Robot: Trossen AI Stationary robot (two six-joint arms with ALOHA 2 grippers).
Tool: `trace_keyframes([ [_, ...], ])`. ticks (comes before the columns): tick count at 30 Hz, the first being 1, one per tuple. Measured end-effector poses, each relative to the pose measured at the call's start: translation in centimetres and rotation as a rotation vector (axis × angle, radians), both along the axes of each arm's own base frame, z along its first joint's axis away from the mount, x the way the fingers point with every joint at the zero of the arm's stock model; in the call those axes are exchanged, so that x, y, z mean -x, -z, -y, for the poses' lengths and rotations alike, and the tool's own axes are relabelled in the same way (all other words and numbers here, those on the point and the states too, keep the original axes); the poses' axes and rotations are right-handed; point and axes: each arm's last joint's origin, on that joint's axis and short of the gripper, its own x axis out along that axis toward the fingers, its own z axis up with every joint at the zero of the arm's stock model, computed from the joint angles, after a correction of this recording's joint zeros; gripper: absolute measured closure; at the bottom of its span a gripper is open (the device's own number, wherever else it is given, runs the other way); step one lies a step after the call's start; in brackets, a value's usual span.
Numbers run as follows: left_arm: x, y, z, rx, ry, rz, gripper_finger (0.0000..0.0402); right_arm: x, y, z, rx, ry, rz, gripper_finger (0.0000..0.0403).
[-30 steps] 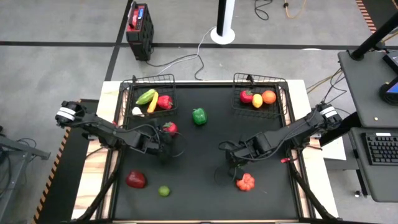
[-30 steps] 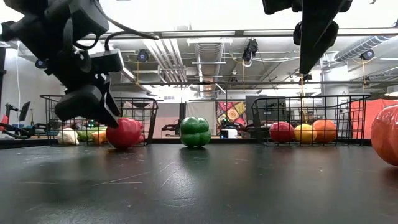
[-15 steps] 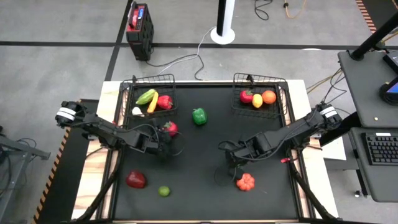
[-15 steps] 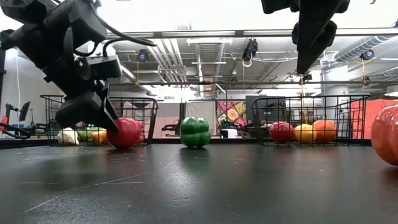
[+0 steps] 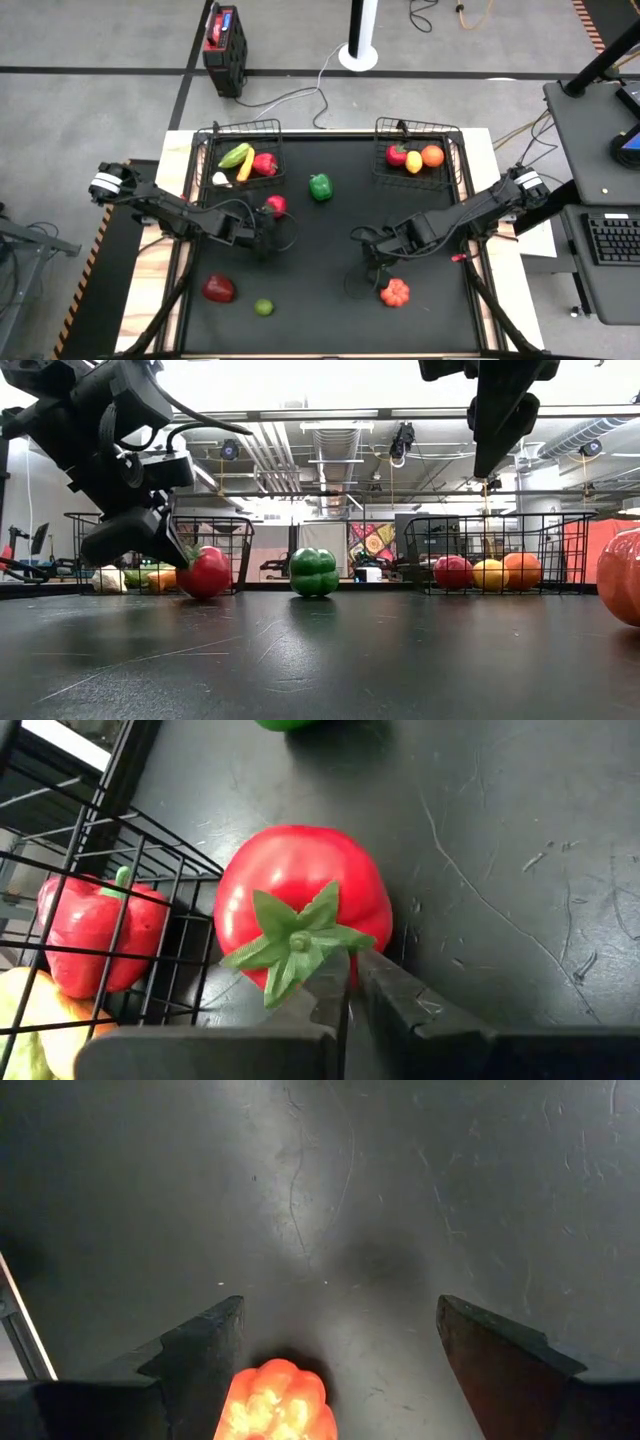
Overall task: Sort produce into baskets
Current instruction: Put the tomato into the right wire basket
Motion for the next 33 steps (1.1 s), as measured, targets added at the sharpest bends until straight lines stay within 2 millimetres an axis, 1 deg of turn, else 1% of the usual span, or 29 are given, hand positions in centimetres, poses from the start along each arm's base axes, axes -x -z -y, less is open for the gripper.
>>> trace_keyframes([
  [5, 0.0, 0.0, 0.1, 0.008, 0.008, -0.001, 0.0401, 0.0, 0.0, 0.0, 0.007, 0.002, 0.006, 0.0083],
  [8, -0.2, -0.1, 0.5, 0.067, 0.054, -0.017, 0.0401, 0.0, 0.0, 0.0, 0.013, 0.004, 0.009, 0.0083],
  [13, -0.4, -0.7, 1.0, 0.084, 0.081, -0.032, 0.0401, -0.2, -0.1, 0.1, 0.042, -0.015, 0.032, 0.0083],
  [16, -0.6, -1.3, 1.0, 0.061, 0.072, -0.052, 0.0401, -0.8, -0.3, 0.1, 0.107, -0.032, 0.111, 0.0083],
  [19, -0.6, -1.8, 1.0, 0.044, 0.065, -0.078, 0.0401, -1.7, -0.8, 0.0, 0.194, -0.061, 0.230, 0.0083],
  [23, -0.6, -2.2, 0.9, 0.004, 0.050, -0.092, 0.0402, -3.5, -1.3, 0.3, 0.344, -0.133, 0.388, 0.0083],
  [26, -0.5, -2.1, 0.8, -0.012, 0.044, -0.095, 0.0402, -5.6, -1.0, 0.8, 0.419, -0.206, 0.481, 0.0083],
  [30, 0.2, -1.5, 0.6, -0.032, 0.022, -0.110, 0.0402, -8.9, 0.4, 2.3, 0.512, -0.238, 0.584, 0.0083],
  [33, 0.5, -1.4, 0.5, -0.045, -0.003, -0.104, 0.0402, -11.2, 1.9, 4.0, 0.565, -0.224, 0.641, 0.0083],
])
